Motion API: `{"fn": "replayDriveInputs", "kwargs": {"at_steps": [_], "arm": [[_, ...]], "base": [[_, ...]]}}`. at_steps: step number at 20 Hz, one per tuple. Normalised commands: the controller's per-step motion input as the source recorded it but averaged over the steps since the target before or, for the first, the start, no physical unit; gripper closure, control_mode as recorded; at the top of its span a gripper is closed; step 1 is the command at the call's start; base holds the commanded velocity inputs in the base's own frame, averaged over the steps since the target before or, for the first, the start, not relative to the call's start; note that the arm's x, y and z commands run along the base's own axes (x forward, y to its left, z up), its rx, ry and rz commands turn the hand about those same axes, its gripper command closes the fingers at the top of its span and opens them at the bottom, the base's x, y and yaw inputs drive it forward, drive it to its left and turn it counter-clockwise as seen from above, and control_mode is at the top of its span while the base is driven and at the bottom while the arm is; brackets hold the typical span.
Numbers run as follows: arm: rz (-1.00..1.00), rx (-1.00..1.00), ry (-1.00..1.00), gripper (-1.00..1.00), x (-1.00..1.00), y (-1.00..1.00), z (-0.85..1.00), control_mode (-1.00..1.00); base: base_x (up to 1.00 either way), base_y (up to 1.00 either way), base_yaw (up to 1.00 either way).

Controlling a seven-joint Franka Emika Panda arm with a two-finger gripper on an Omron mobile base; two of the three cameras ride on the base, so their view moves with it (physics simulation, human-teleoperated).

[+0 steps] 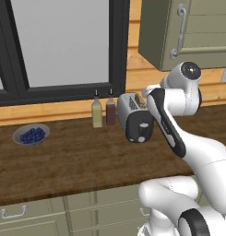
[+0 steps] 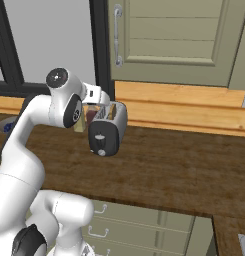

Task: Start the toaster. Once the lever pops up, take the bread to the plate on the dining counter.

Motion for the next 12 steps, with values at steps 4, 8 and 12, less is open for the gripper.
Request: {"fn": "replayDriveInputs", "kwargs": {"at_steps": [4, 8, 12], "arm": [[0.0, 0.0, 0.0, -1.0, 0.0, 0.0, 0.0, -1.0], [0.0, 0.0, 0.0, -1.0, 0.0, 0.0, 0.0, -1.0], [0.0, 0.0, 0.0, -1.0, 0.0, 0.0, 0.0, -1.0]], "base": [[0.0, 0.0, 0.0], [0.0, 0.0, 0.0], [0.0, 0.0, 0.0]]}}
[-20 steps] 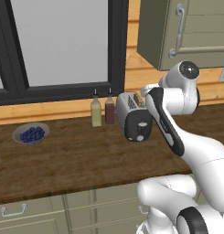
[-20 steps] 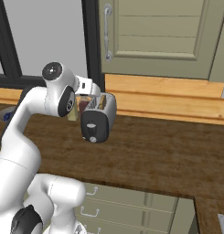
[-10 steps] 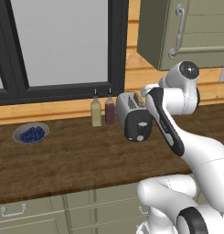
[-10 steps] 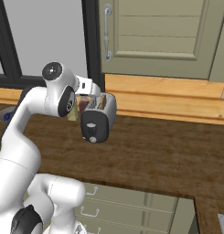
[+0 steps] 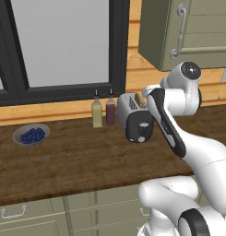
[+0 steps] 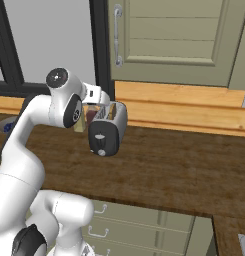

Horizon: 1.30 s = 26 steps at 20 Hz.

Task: Start the toaster. Once the lever pops up, take the bread to the plate on the dining counter.

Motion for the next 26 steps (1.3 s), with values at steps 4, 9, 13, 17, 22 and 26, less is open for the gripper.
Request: {"fn": "replayDriveInputs", "kwargs": {"at_steps": [4, 9, 13, 17, 22, 26], "arm": [[0.0, 0.0, 0.0, -1.0, 0.0, 0.0, 0.0, -1.0], [0.0, 0.0, 0.0, -1.0, 0.0, 0.0, 0.0, -1.0], [0.0, 0.0, 0.0, -1.0, -0.03, 0.0, 0.0, -1.0], [0.0, 0.0, -0.05, -1.0, -0.49, 0.0, 0.0, -1.0], [-0.01, 0.0, -0.08, -1.0, -0.45, 0.0, -0.2, -1.0], [0.0, 0.0, -0.03, -1.0, -0.01, 0.0, -0.31, -1.0]], "base": [[0.0, 0.0, 0.0], [0.0, 0.0, 0.0], [0.0, 0.0, 0.0], [0.0, 0.0, 0.0], [0.0, 0.0, 0.0], [0.0, 0.0, 0.0]]}}
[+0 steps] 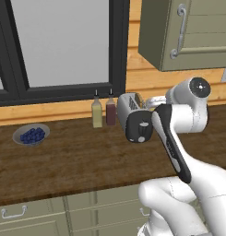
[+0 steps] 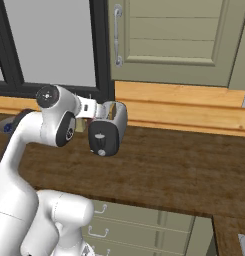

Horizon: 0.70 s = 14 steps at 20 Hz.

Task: Start the toaster. Once the lever pops up, take the bread to the plate on the dining counter.

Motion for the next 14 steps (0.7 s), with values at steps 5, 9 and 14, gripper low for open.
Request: {"fn": "replayDriveInputs", "kwargs": {"at_steps": [5, 9, 14], "arm": [[0.0, 0.0, 0.0, -1.0, 0.25, 0.0, -0.25, -1.0], [0.0, 0.0, 0.0, -1.0, 0.39, 0.0, -0.13, -1.0], [0.0, 0.01, 0.01, -1.0, 0.54, 0.0, -0.1, -1.0]], "base": [[0.0, 0.0, 0.0], [0.0, 0.0, 0.0], [0.0, 0.0, 0.0]]}}
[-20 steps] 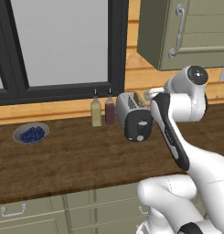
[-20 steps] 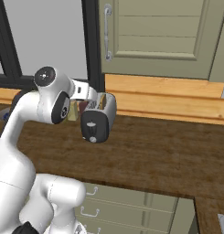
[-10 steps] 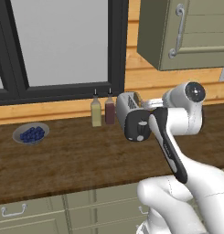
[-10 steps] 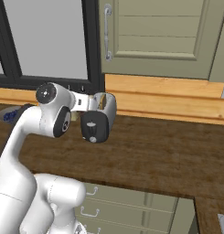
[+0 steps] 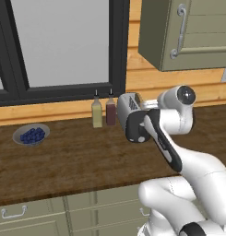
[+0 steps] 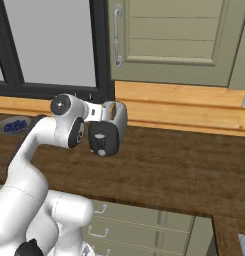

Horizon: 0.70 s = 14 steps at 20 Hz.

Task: Start the toaster. Once the lever pops up, take the bread to the plate on the dining counter.

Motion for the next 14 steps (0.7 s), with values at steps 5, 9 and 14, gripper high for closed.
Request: {"fn": "replayDriveInputs", "kwargs": {"at_steps": [5, 9, 14], "arm": [[0.0, 0.02, 0.05, -1.0, 0.58, 0.0, -0.17, -1.0], [-0.01, 0.0, 0.01, -1.0, 0.36, 0.0, -0.33, -1.0], [-0.04, 0.0, 0.0, -1.0, 0.26, -0.01, -0.32, -1.0]], "base": [[0.0, 0.0, 0.0], [0.0, 0.0, 0.0], [0.0, 0.0, 0.0]]}}
